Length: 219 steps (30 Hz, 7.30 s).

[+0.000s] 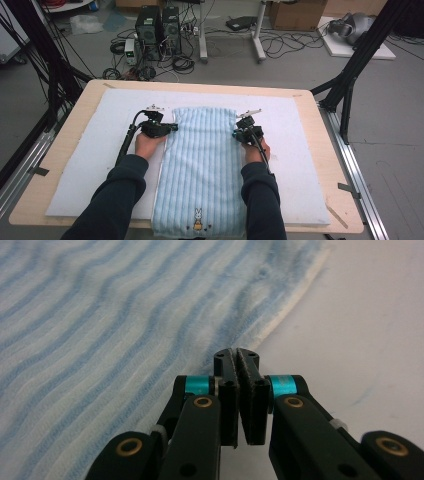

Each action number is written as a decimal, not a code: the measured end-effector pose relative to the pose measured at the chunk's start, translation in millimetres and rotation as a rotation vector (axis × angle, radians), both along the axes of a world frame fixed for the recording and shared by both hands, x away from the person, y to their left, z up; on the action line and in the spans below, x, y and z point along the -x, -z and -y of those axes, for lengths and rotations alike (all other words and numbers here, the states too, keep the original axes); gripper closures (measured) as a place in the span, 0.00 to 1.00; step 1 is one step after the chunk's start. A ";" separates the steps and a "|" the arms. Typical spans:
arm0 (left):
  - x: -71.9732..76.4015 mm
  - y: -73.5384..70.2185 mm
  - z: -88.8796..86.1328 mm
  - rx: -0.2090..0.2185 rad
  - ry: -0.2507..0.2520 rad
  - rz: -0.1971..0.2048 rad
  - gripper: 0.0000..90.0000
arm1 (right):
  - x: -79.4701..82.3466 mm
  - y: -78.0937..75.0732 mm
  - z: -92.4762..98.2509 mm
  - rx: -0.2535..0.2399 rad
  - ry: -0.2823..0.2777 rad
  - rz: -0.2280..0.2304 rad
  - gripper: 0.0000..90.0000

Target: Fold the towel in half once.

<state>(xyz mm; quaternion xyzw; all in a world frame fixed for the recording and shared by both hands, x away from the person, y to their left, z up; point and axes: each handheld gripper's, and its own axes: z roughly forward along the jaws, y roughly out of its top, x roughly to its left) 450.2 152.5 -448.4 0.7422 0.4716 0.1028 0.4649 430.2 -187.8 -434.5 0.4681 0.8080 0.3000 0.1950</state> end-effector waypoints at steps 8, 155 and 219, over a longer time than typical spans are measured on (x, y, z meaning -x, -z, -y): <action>-1.1 -14.5 -2.5 0.054 0.007 0.076 0.95 | -2.7 -13.6 10.9 -0.113 0.039 0.081 0.97; 138.3 -26.0 -41.5 0.112 0.038 0.122 0.66 | 172.6 -13.4 39.8 -0.219 -0.145 0.186 0.72; 6.9 -21.1 -19.1 0.026 0.008 0.082 0.55 | 16.0 -9.8 9.5 -0.133 0.051 0.184 0.71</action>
